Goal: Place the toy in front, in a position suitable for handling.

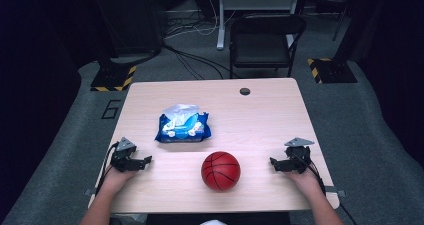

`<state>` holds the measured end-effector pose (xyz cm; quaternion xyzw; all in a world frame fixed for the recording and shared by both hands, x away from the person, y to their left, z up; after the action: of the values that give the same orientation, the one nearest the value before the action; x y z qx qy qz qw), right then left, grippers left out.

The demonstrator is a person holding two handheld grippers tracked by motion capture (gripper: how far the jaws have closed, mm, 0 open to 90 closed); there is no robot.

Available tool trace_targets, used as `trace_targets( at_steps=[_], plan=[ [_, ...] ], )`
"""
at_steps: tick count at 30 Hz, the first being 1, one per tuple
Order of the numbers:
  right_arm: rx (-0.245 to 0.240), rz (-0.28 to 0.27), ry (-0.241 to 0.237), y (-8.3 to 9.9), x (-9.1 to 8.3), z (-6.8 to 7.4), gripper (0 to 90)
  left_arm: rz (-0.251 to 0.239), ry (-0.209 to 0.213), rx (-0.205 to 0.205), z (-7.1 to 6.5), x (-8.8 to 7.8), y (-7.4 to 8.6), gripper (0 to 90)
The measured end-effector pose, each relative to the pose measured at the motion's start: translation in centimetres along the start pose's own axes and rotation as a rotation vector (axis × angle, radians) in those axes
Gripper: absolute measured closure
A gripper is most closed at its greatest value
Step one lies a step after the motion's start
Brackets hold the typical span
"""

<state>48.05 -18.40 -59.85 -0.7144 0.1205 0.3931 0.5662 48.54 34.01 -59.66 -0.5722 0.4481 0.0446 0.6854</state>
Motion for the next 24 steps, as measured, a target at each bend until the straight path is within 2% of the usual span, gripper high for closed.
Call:
trace_targets(
  at_steps=[12,14,18,24],
  plan=[
    [0.004,0.002,0.005,0.04,-0.03,-0.01,0.1,-0.002,-0.01,-0.011,0.02,-0.13,0.05,15.8],
    [-0.003,-0.003,0.006,0.0,0.01,-0.07,0.1,-0.006,-0.018,-0.022,0.05,-0.16,0.0,18.1],
    [-0.001,-0.002,0.006,0.01,0.0,-0.05,0.1,-0.001,-0.013,-0.011,0.09,-0.35,-0.07,25.9],
    [0.0,0.0,0.005,0.03,-0.02,-0.04,0.1,0.017,-0.01,-0.018,-0.25,-0.42,-0.22,35.5]
  ],
)
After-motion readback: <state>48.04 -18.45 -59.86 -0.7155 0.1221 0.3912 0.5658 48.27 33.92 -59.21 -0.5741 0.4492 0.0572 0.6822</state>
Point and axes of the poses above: each handheld gripper's, and its own axes: x roughly forward along the jaws, y roughly out of its underside, z roughly to its left, the point moved 10 cm from there along x, roughly forward along the jaws, and after that the axes turned 4 degrees about y, right-handed, at the moved point
